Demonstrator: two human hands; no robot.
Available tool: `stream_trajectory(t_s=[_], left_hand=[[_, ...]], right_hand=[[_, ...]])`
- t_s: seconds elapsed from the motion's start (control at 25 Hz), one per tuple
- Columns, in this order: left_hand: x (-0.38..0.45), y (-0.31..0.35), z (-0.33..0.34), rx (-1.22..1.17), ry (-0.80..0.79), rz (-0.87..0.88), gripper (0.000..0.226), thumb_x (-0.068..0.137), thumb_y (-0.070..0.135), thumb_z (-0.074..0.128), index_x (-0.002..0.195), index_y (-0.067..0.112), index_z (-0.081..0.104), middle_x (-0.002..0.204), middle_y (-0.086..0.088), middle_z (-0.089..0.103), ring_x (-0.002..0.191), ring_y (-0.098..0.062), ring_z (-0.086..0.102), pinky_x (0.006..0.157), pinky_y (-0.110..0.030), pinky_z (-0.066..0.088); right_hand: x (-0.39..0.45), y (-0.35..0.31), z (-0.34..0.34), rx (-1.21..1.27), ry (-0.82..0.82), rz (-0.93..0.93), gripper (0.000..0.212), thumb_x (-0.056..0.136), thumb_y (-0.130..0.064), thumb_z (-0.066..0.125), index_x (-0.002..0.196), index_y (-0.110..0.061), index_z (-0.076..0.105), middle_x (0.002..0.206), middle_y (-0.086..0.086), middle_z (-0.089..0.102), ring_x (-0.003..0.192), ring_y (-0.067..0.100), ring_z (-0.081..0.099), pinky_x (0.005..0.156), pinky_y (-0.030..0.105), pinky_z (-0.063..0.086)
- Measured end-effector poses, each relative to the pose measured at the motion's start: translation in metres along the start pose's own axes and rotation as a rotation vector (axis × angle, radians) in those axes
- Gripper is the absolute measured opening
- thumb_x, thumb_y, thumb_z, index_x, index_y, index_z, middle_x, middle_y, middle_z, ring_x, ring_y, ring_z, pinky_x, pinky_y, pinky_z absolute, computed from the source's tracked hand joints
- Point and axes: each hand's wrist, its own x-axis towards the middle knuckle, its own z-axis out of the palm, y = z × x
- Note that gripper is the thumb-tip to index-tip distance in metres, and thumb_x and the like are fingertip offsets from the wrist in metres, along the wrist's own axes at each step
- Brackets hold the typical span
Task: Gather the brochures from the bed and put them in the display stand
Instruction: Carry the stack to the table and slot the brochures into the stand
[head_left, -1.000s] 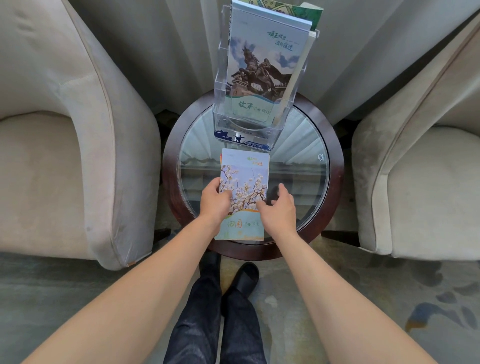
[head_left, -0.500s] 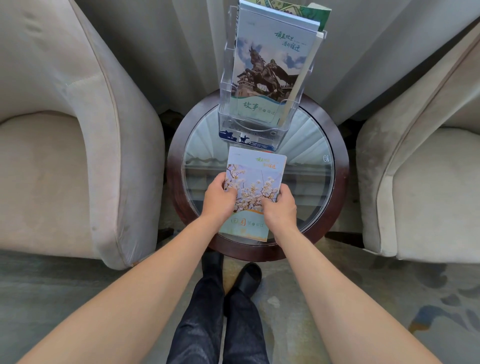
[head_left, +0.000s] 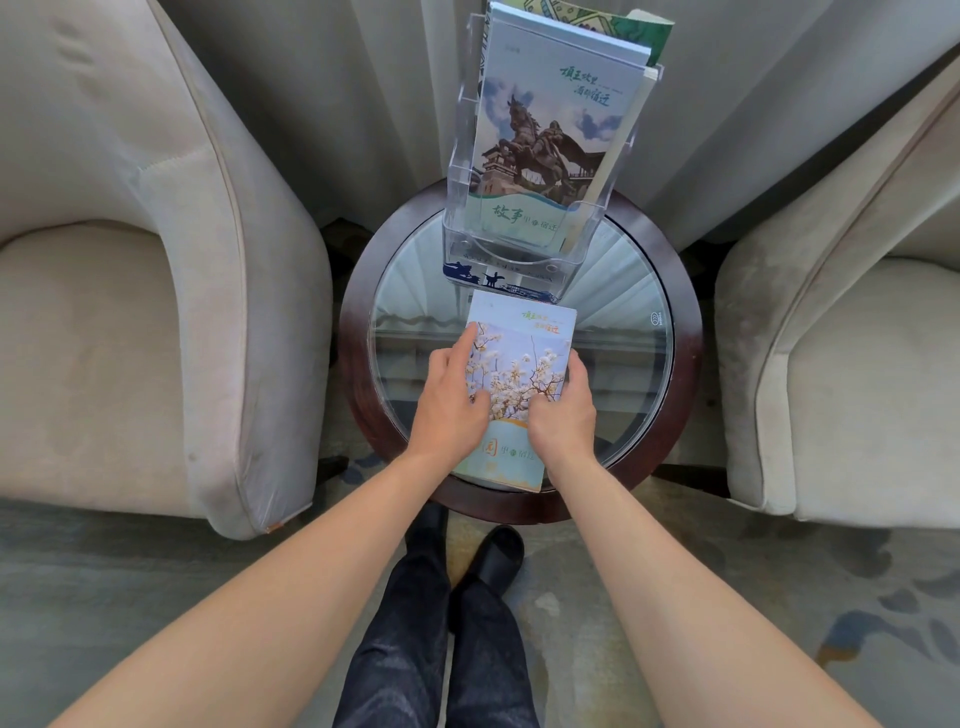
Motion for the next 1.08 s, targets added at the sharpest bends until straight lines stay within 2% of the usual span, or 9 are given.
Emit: stream_trajectory(t_s=[0.08,0.16,0.28,0.4,0.48,0.56,0.76,0.92,1.08], left_hand=[[0.001,-0.002,-0.001,-0.015,0.010,-0.031,0.082,0.088,0.010,0.056,0.155,0.038,0.016,0.134,0.006,0.036,0.102,-0.001,0.044,0.084,-0.023,0.040],[0.002,-0.001,-0.001,-0.055,0.030,-0.070,0.080,0.089,0.007,0.054,0.155,0.037,0.019,0.133,0.004,0.040,0.108,-0.003,0.043,0.088,-0.022,0.038],[0.001,0.001,-0.003,0.002,0.061,0.030,0.075,0.091,0.006,0.050,0.155,0.034,0.025,0.122,0.003,0.043,0.106,-0.011,0.048,0.088,-0.026,0.042],[0.002,0.004,-0.008,0.121,0.120,0.126,0.074,0.090,0.005,0.052,0.155,0.031,0.027,0.111,-0.001,0.044,0.105,-0.017,0.044,0.094,-0.033,0.042],[0.003,0.007,-0.013,0.177,0.138,0.164,0.074,0.090,0.005,0.054,0.155,0.029,0.028,0.106,-0.004,0.045,0.101,-0.019,0.044,0.094,-0.039,0.044],[0.002,0.010,-0.018,0.228,0.168,0.215,0.074,0.089,0.004,0.054,0.154,0.028,0.030,0.101,-0.005,0.045,0.094,-0.021,0.046,0.088,-0.043,0.046],[0.008,0.019,-0.032,0.322,0.277,0.294,0.071,0.088,0.004,0.055,0.151,0.028,0.033,0.096,-0.006,0.045,0.084,-0.023,0.047,0.079,-0.045,0.047],[0.017,0.026,-0.040,0.341,0.335,0.307,0.073,0.088,0.006,0.056,0.151,0.030,0.030,0.097,-0.007,0.046,0.083,-0.023,0.046,0.077,-0.042,0.047],[0.020,0.024,-0.039,0.322,0.346,0.292,0.073,0.088,0.004,0.057,0.151,0.030,0.030,0.097,-0.008,0.047,0.086,-0.024,0.047,0.080,-0.044,0.048]], right_hand=[[-0.002,-0.002,0.000,-0.018,-0.008,-0.016,0.075,0.086,-0.001,0.048,0.145,-0.045,0.039,0.101,-0.026,0.059,0.084,-0.005,0.057,0.058,0.012,0.039],[-0.004,-0.005,0.000,-0.039,-0.012,-0.041,0.079,0.085,0.001,0.046,0.149,-0.045,0.036,0.113,-0.017,0.062,0.090,0.003,0.061,0.059,0.010,0.039],[-0.010,-0.007,0.002,-0.138,-0.003,-0.149,0.089,0.086,0.000,0.048,0.159,-0.040,0.015,0.129,-0.007,0.051,0.102,0.015,0.054,0.076,0.027,0.041],[-0.016,-0.006,0.003,-0.285,-0.008,-0.296,0.100,0.087,-0.006,0.054,0.157,-0.045,-0.006,0.116,-0.009,0.036,0.081,0.010,0.048,0.069,0.032,0.039],[-0.018,-0.007,0.002,-0.352,-0.005,-0.362,0.103,0.087,-0.007,0.055,0.156,-0.045,-0.011,0.113,-0.008,0.034,0.080,0.013,0.050,0.068,0.034,0.042],[-0.018,-0.009,0.000,-0.399,0.017,-0.422,0.104,0.087,-0.006,0.057,0.158,-0.042,-0.010,0.114,-0.004,0.039,0.084,0.019,0.053,0.068,0.036,0.045],[-0.023,-0.021,0.001,-0.496,0.109,-0.573,0.097,0.089,-0.008,0.057,0.158,-0.042,-0.002,0.103,0.000,0.042,0.073,0.022,0.051,0.059,0.038,0.048],[-0.014,-0.037,-0.003,-0.501,0.191,-0.673,0.090,0.085,-0.014,0.063,0.160,-0.031,0.016,0.100,0.002,0.049,0.086,0.023,0.050,0.078,0.037,0.044],[-0.015,-0.039,-0.001,-0.449,0.219,-0.694,0.087,0.082,-0.024,0.066,0.158,-0.029,0.026,0.104,-0.002,0.055,0.095,0.018,0.047,0.086,0.032,0.039]])
